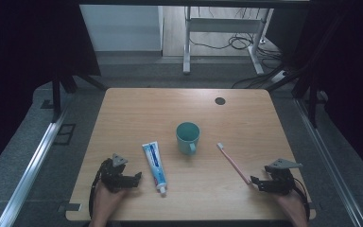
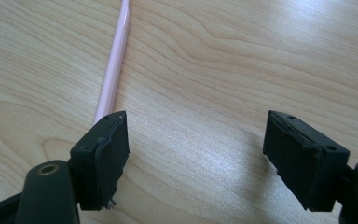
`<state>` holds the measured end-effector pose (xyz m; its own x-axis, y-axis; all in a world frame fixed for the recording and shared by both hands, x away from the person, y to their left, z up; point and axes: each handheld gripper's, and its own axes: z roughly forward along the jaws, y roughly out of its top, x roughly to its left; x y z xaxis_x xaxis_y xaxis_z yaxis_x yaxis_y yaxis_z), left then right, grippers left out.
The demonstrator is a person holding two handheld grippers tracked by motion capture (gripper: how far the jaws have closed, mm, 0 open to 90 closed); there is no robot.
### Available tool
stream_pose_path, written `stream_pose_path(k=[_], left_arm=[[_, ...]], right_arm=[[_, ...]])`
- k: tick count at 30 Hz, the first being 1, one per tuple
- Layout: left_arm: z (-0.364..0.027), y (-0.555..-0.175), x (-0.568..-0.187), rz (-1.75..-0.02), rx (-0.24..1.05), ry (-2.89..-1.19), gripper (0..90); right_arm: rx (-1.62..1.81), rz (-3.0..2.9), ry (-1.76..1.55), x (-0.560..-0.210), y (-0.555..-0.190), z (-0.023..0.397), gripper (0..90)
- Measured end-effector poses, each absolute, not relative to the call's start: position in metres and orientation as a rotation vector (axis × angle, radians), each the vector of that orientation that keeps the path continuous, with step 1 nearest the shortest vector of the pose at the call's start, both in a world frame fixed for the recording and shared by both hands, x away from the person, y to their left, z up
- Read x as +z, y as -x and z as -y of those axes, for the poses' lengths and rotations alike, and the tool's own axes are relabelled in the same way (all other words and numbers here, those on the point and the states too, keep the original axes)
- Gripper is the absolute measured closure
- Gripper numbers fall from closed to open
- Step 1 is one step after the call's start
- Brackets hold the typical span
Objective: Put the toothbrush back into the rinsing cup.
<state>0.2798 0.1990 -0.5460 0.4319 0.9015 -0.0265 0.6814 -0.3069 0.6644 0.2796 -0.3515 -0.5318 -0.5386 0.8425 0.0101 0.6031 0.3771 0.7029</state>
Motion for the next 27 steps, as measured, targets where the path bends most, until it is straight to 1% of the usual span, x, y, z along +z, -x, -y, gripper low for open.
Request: stream_pose_path(k=[16, 22, 25, 27], left_arm=[[-0.199, -0.280, -0.546, -1.332, 0.475, -2.083, 1.1], [-0.199, -0.280, -0.546, -1.332, 0.474, -2.083, 1.1], [-0.199, -0.280, -0.546, -1.332, 0.475, -2.082, 1.1], [-0.199, -0.280, -0.546, -1.332, 0.475, -2.082, 1.1]], right_arm=[[0.968, -2.355, -1.292, -0.518, -0.275, 0.354, 21.3], [0.959, -2.380, -1.290, -0.514, -0.278, 0.350, 17.7], [0.955, -2.407, -1.292, -0.511, -0.280, 0.346, 13.8], [0.950, -2.420, -1.294, -0.510, -0.282, 0.344, 13.3]])
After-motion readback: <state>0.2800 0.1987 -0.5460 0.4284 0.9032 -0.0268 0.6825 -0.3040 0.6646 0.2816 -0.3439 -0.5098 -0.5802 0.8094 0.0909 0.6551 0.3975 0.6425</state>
